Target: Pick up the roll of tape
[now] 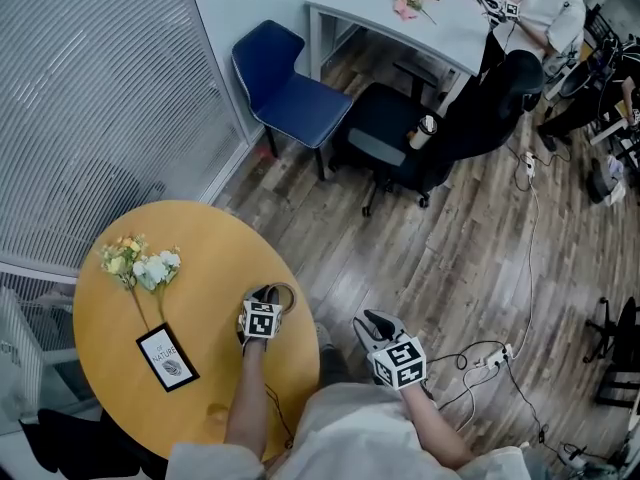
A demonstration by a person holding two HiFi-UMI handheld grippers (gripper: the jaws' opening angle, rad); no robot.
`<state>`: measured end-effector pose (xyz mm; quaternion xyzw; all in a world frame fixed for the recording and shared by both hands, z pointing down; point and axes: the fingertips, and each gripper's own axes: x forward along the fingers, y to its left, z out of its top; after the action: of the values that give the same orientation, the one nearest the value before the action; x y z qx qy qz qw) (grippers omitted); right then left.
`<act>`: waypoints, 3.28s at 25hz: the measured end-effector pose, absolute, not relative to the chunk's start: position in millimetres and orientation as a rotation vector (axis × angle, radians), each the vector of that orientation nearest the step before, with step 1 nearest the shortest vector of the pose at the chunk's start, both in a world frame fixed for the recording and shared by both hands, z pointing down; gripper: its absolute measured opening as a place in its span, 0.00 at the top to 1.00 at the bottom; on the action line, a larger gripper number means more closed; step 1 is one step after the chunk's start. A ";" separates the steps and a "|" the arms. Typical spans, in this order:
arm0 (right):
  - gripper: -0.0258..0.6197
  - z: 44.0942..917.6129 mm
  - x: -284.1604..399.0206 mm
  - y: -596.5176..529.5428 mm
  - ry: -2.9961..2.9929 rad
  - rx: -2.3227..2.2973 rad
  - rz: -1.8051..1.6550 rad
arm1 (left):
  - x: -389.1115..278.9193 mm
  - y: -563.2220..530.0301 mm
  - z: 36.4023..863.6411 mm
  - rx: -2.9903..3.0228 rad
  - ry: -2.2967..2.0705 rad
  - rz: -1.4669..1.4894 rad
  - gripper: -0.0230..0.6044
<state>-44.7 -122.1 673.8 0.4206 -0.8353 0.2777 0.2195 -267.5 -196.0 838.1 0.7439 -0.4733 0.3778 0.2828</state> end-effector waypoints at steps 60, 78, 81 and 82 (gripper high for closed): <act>0.81 655.8 -68.9 -83.5 -2.522 0.798 0.681 | -284.3 -108.9 664.4 1.927 -1.743 0.648 0.86; 0.82 643.2 -64.7 -80.1 -2.599 0.567 0.531 | -249.1 -71.6 575.5 1.863 -2.018 0.426 0.86; 0.82 641.9 -60.3 -76.6 -2.613 0.535 0.521 | -238.7 -65.2 563.4 1.860 -2.055 0.382 0.86; 0.82 640.8 -57.9 -75.7 -2.619 0.528 0.522 | -234.8 -63.0 560.6 1.859 -2.065 0.371 0.86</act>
<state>-57.9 -75.7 640.8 0.1898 -0.9410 0.1875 0.2081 -234.8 -63.0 560.6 0.6538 -0.7261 0.1303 0.1683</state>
